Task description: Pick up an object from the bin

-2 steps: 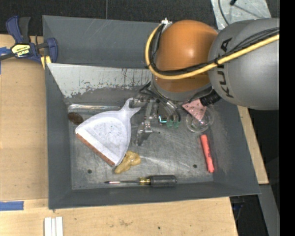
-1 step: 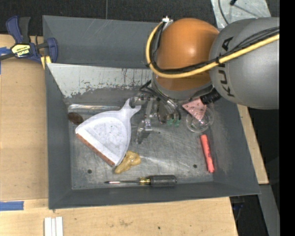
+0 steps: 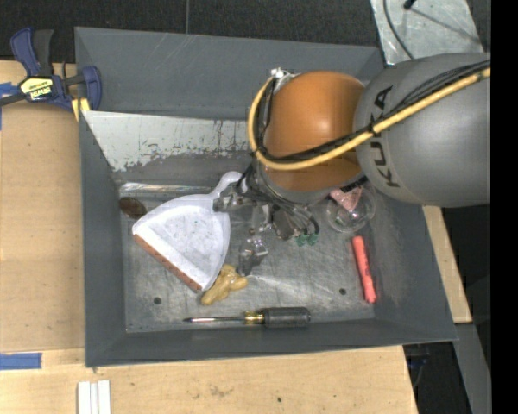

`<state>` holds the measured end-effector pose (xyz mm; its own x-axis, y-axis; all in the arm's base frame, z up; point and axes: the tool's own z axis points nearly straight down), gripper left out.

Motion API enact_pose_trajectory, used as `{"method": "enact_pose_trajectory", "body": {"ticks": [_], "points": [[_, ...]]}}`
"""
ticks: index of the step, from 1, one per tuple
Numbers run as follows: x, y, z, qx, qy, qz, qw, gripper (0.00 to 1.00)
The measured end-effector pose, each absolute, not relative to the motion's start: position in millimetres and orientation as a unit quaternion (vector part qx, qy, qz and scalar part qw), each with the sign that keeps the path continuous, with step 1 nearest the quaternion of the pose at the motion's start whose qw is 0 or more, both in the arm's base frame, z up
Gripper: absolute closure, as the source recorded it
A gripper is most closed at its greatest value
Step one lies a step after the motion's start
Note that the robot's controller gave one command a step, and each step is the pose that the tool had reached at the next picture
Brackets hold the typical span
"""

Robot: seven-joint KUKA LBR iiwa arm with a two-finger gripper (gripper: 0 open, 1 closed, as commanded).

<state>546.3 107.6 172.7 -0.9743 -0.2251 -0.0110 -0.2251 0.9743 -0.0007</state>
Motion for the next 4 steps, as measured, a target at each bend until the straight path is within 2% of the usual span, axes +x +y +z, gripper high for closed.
{"method": "enact_pose_trajectory", "body": {"ticks": [1, 2, 3, 4], "points": [[511.0, 117.4, 147.9, -0.297, 0.955, 0.0, 0.0, 0.0], [492.5, 118.1, 147.1, -0.313, 0.95, 0.0, 0.0, 0.0], [521.9, 108.2, 94.9, -0.448, 0.894, -0.001, 0.003, 0.0], [539.5, 99.2, 77.6, -0.393, 0.919, 0.002, 0.007, 1.0]]}}
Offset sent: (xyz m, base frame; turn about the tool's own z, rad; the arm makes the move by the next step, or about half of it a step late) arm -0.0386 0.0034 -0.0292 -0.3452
